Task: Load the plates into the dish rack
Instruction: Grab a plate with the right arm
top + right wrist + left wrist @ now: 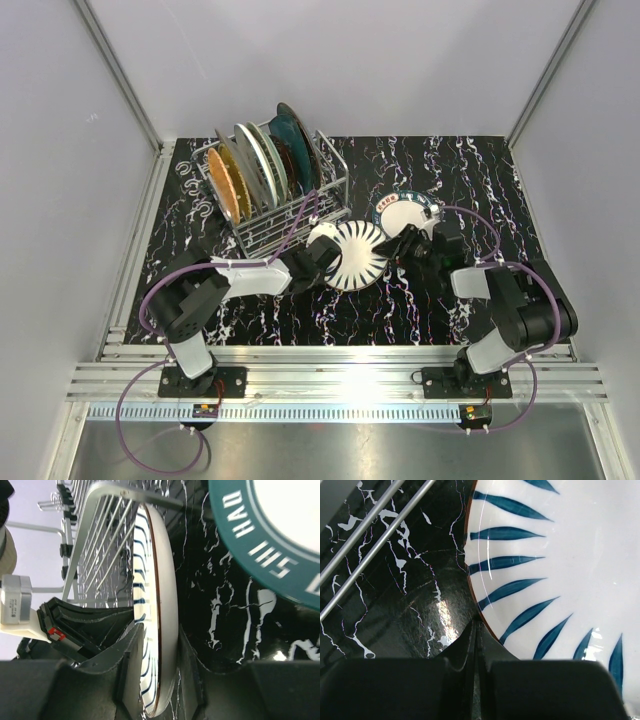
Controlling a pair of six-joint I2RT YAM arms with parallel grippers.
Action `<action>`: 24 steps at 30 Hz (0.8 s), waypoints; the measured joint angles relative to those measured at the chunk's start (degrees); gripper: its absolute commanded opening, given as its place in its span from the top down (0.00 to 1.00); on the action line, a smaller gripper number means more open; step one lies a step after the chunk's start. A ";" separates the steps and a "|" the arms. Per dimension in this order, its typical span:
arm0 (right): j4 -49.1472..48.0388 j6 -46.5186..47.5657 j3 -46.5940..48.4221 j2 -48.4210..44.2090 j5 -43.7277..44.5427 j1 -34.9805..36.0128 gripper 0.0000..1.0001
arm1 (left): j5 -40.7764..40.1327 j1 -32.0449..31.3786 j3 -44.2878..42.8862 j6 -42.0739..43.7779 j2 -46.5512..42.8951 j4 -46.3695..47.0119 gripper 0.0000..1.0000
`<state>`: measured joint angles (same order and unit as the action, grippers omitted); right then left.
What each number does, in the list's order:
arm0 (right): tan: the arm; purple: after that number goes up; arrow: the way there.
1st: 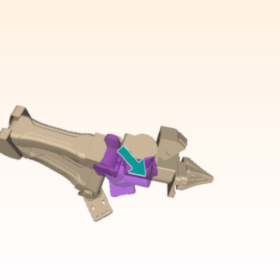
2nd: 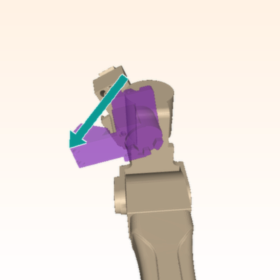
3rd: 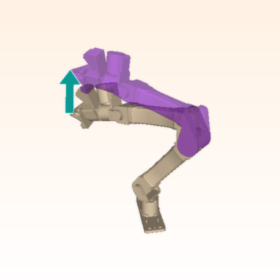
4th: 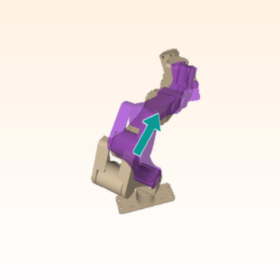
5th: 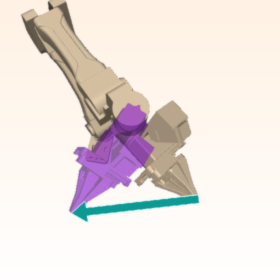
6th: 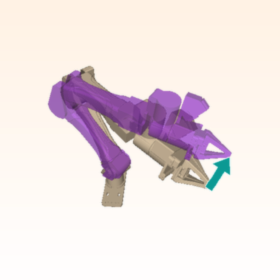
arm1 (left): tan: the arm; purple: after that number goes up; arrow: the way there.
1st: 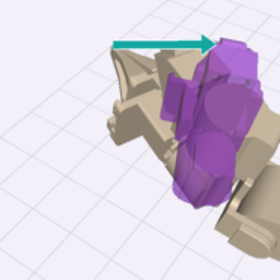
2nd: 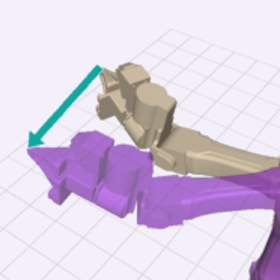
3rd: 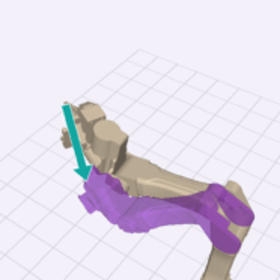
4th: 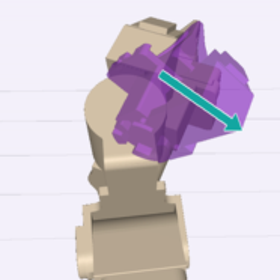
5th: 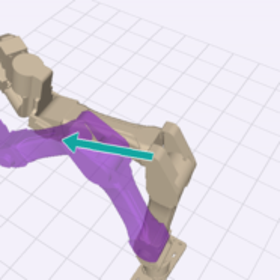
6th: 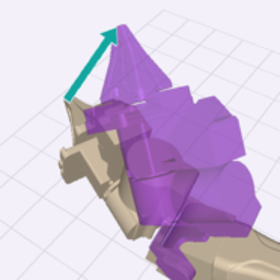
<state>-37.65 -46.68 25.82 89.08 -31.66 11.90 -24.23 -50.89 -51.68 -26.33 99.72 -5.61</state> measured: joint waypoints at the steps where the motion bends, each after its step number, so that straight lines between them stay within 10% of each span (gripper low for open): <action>1: 0.13 0.00 0.04 0.22 -0.02 0.44 0.62 | 0.00 0.00 0.00 0.00 0.00 0.00 0.98; 24: 17.35 2.01 2.29 -6.27 4.20 3.98 1.00 | 2.99 -0.57 0.00 -0.17 -2.82 -0.68 0.91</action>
<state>-20.29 -44.66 28.12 82.81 -27.46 15.88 -21.23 -51.46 -51.68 -26.50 96.90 -6.28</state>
